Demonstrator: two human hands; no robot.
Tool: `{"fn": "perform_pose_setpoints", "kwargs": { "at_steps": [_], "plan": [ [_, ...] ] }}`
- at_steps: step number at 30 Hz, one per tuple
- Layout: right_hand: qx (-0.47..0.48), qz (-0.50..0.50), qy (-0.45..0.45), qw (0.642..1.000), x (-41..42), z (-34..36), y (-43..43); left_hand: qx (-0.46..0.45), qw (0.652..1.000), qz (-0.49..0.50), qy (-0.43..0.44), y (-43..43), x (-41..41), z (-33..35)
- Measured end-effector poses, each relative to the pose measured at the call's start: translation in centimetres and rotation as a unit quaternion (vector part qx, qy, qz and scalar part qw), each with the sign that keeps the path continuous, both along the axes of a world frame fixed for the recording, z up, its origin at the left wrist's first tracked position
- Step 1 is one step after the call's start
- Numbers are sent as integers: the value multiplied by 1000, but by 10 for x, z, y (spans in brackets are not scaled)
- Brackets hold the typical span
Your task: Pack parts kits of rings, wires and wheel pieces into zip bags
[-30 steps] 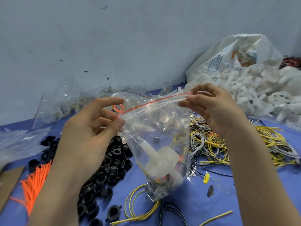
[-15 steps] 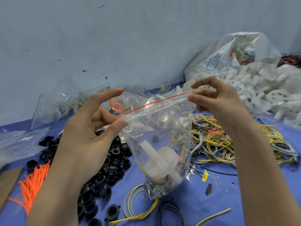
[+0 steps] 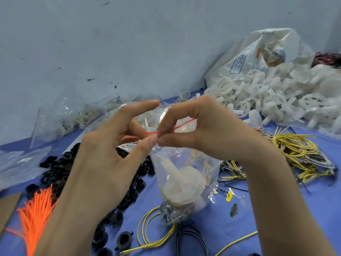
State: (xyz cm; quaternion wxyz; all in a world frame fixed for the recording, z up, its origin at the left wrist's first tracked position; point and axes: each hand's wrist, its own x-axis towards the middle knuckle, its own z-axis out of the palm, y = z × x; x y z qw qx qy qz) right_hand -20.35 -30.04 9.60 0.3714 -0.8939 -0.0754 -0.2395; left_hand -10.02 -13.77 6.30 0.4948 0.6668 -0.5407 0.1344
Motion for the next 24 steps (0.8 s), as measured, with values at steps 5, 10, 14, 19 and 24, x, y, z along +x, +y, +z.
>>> {"fn": "perform_pose_setpoints", "kwargs": {
  "at_steps": [5, 10, 14, 19, 24],
  "plan": [
    [30, 5, 38, 999, -2, 0, -1, 8, 1000, -13, -7, -1, -4, 1],
    [48, 5, 59, 997, -5, 0, -1, 3, 1000, -23, -12, -3, -5, 0],
    [68, 6, 74, 995, -8, 1, -1, -10, 999, -37, -2, -5, -7, 0],
    [92, 7, 69, 993, -9, 1, 0, -19, 999, -27, 10, -8, -9, -1],
    [79, 3, 57, 995, -10, 3, 0, -25, 999, -33, 34, -7, -10, -1]
  ]
}}
